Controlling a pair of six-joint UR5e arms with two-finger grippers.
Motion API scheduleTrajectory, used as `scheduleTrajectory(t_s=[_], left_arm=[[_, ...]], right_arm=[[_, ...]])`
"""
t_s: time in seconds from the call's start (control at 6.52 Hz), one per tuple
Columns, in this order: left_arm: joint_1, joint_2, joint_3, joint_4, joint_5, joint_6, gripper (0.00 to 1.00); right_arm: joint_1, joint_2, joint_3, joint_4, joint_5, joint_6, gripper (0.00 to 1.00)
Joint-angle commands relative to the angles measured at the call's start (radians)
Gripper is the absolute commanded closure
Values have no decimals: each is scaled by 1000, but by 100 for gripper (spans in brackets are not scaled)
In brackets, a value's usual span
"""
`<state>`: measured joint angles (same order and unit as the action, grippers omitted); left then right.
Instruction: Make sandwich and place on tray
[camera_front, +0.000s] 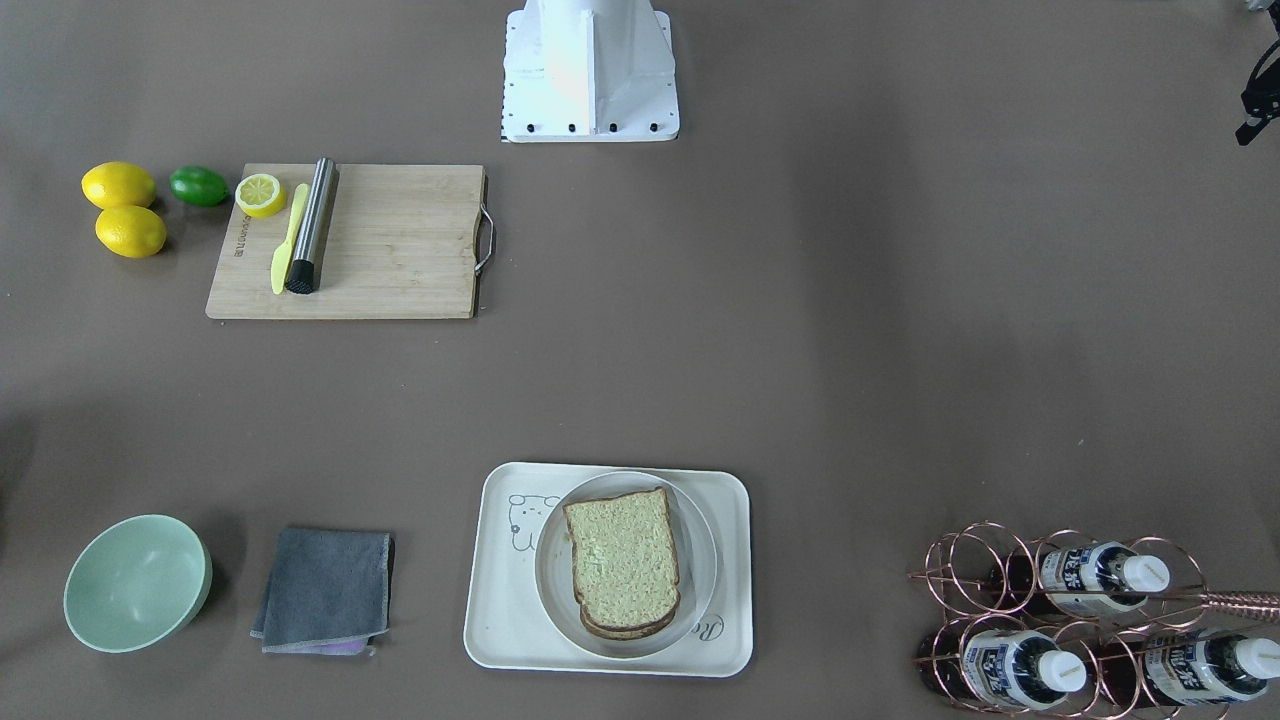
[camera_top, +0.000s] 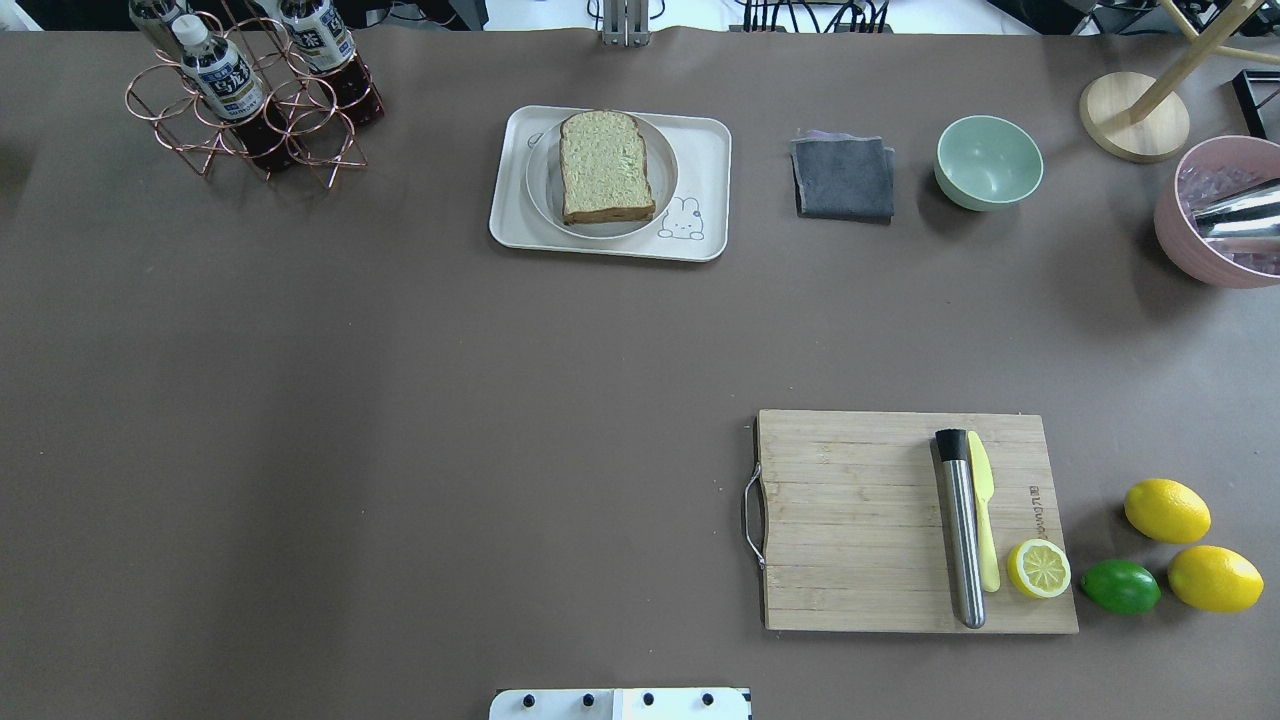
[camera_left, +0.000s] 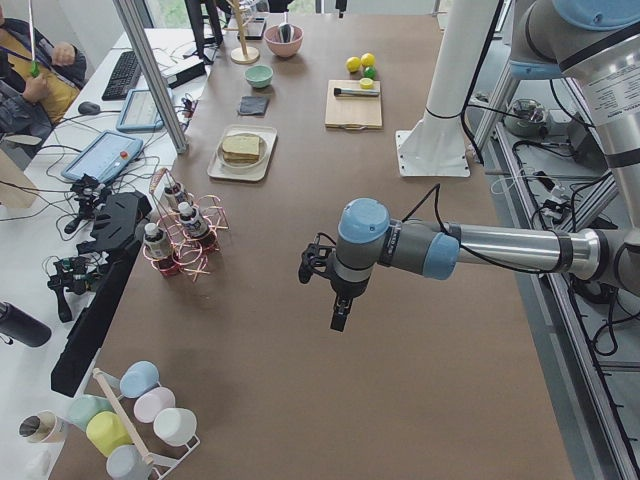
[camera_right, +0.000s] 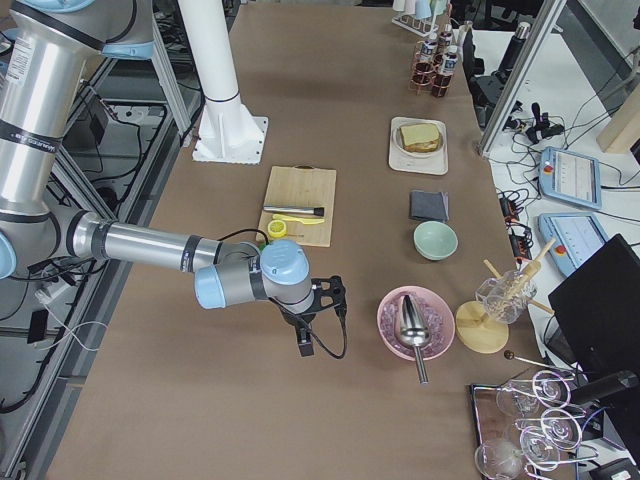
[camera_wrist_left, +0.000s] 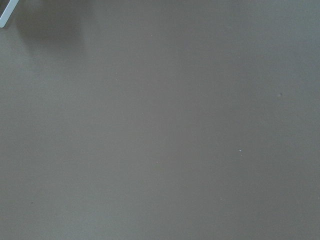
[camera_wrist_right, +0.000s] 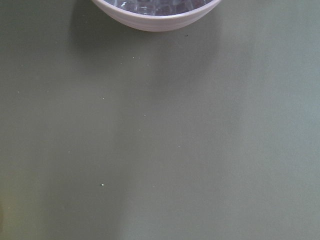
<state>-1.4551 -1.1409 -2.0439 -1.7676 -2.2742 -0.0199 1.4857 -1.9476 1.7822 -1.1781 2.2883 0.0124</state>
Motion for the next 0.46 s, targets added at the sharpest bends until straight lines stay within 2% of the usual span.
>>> scheduleTrajectory(t_s=[0.0, 0.31], left_arm=[[1, -2, 1, -3, -1, 0, 2], [1, -2, 4, -3, -1, 2, 2]], right_arm=[[-2, -1, 2, 0, 8, 0, 0], [2, -10, 14, -2, 11, 0, 0]])
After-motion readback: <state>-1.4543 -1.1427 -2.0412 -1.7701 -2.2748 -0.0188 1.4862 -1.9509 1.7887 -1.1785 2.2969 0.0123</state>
